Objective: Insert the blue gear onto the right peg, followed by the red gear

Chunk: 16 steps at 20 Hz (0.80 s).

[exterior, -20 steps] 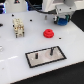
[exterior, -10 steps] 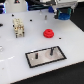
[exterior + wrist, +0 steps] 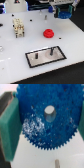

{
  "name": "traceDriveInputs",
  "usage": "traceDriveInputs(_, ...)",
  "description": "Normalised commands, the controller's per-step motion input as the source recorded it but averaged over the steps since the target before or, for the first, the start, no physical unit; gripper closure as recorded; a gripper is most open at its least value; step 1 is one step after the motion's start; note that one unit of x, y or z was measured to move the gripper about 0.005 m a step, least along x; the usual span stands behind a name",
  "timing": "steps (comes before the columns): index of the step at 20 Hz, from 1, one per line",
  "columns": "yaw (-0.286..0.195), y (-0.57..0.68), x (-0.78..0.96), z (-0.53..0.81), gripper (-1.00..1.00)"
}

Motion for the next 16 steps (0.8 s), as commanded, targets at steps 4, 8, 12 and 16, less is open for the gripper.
traceDriveInputs(4,0.0,-0.21,0.84,0.46,1.0)
traceDriveInputs(8,0.0,-0.27,0.83,0.44,1.0)
traceDriveInputs(12,0.0,-0.27,0.83,0.4,1.0)
traceDriveInputs(16,0.0,-0.28,0.83,0.34,1.0)
